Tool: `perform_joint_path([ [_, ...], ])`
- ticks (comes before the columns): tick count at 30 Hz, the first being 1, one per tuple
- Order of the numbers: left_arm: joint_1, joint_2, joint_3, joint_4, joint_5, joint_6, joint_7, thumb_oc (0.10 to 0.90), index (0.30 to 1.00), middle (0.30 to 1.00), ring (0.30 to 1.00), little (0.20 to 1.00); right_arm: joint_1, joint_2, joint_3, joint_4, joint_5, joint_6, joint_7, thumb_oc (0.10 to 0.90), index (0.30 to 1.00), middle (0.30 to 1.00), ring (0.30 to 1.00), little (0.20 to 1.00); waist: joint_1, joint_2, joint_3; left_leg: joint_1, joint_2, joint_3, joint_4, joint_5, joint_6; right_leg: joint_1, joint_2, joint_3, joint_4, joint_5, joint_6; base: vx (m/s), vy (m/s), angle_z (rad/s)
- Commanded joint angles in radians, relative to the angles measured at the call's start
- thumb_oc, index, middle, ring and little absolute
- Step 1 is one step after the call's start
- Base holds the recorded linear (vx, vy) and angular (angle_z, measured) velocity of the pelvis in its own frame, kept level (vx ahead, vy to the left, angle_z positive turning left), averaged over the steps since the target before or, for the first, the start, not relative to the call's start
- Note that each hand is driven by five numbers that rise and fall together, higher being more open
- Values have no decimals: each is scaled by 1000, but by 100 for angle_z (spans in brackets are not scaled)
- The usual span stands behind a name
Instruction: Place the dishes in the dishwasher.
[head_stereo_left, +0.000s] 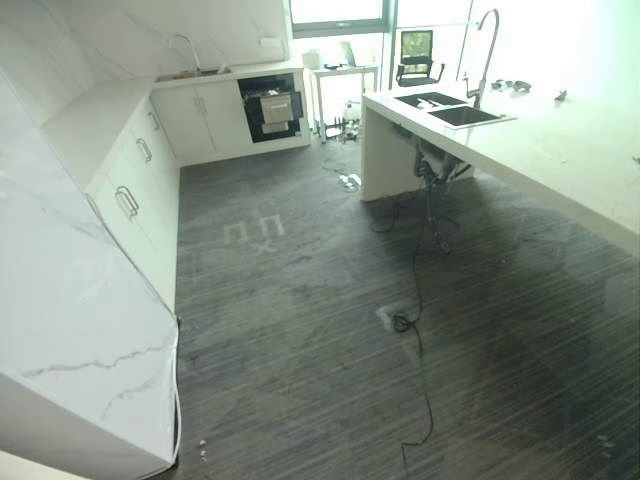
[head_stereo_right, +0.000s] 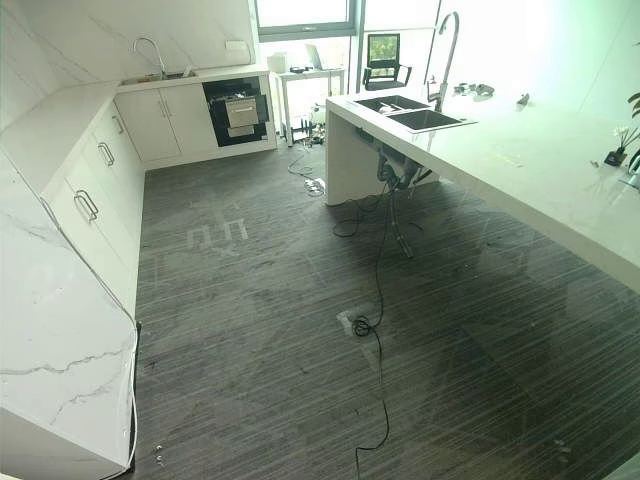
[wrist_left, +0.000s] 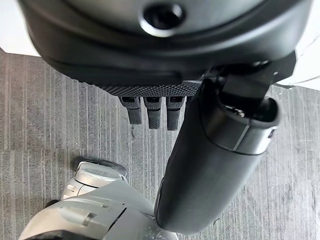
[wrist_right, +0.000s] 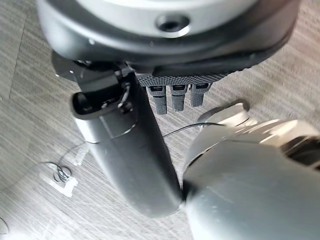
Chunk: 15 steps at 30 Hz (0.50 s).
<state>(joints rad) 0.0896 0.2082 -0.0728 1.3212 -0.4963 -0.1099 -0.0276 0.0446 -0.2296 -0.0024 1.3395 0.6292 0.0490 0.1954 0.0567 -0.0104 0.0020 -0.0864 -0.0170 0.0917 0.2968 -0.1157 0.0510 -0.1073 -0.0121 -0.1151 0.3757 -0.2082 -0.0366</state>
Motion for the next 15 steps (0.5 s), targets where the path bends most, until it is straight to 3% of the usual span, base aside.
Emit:
perform_joint_path([
  [1, -48, -6, 46, 5, 29, -28, -5, 800, 900, 900, 900, 900, -53, -6, 0, 8, -26, -31, -5, 800, 900, 900, 900, 900, -9, 1, 18, 35, 14, 9, 3, -112, -57, 38, -45, -22, -76, 28, 104, 0, 0, 0],
  [15, -55, 4, 35, 7, 38, -1, -37, 800, 900, 900, 900, 900, -54, -19, 25, 4, -93, -53, -19, 800, 900, 900, 900, 900, -10, -5, 20, 34, 15, 6, 3, -111, -58, 36, -43, -17, -76, 29, 105, 0, 0, 0],
])
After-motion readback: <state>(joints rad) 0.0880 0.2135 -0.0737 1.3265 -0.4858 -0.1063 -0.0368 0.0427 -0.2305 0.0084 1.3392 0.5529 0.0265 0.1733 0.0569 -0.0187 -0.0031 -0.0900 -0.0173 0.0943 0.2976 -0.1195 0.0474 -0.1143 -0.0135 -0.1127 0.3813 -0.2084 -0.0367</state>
